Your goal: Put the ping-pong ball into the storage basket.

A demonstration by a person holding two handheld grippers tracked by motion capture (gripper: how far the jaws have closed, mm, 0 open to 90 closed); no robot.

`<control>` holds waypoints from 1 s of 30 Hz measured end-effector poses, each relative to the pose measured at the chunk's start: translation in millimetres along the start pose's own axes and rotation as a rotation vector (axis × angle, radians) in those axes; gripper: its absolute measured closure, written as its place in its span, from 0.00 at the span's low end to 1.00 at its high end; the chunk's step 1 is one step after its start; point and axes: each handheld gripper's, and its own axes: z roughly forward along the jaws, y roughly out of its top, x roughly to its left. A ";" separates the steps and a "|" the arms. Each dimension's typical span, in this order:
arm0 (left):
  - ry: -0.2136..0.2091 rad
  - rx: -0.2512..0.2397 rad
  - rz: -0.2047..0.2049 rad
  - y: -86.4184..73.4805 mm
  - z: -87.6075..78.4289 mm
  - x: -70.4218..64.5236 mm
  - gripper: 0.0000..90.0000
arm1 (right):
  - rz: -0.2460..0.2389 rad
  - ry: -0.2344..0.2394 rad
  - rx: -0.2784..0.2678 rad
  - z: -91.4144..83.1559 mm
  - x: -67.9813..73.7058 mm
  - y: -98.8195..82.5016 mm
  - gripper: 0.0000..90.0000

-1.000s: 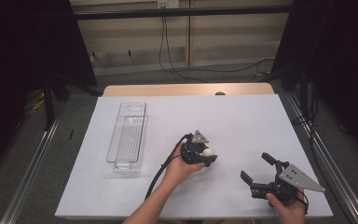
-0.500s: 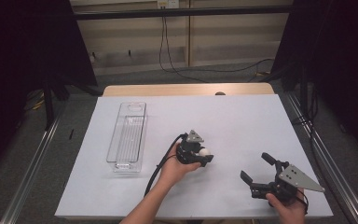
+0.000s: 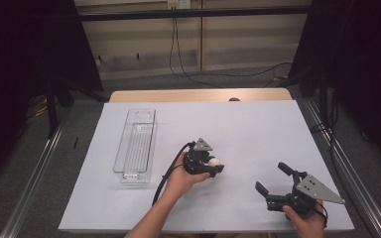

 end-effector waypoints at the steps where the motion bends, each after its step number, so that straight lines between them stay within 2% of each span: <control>1: 0.002 0.001 -0.003 -0.1 -0.9 0.0 0.57 | -0.004 0.001 0.004 -0.1 0.0 -0.1 0.00; 3: -0.003 -0.003 0.002 -0.3 -2.4 0.8 0.57 | -0.003 0.000 0.004 0.1 0.1 -0.1 0.00; 4: -0.009 -0.024 -0.009 -0.9 -2.0 0.2 0.57 | -0.005 0.001 0.004 0.0 0.2 -0.1 0.00; 6: -0.008 -0.012 -0.012 -0.5 -5.3 0.7 0.57 | -0.005 0.001 0.004 0.2 0.0 -0.2 0.00; 15: -0.003 -0.018 -0.014 -2.6 -12.4 3.0 0.57 | -0.015 0.010 0.016 0.6 0.1 -1.1 0.00; 18: -0.014 -0.027 -0.017 -3.6 -15.6 5.9 0.57 | -0.015 0.009 0.016 0.9 0.4 -1.0 0.00; 22: -0.001 -0.039 -0.026 -4.1 -17.2 6.3 0.57 | -0.012 0.005 0.017 0.9 0.2 -1.2 0.00; 25: 0.002 -0.026 -0.020 -4.3 -21.7 8.6 0.57 | -0.012 0.007 0.017 1.0 0.4 -1.0 0.00; 27: 0.002 -0.045 -0.032 -4.7 -22.4 9.3 0.57 | -0.007 0.002 0.014 1.2 1.0 -0.7 0.00; 29: 0.011 -0.040 -0.027 -5.0 -24.8 10.5 0.57 | -0.011 0.004 0.014 0.7 1.1 -0.4 0.00; 30: -0.005 -0.060 -0.038 -5.8 -24.8 11.1 0.57 | -0.012 0.003 0.015 0.6 1.3 -0.2 0.00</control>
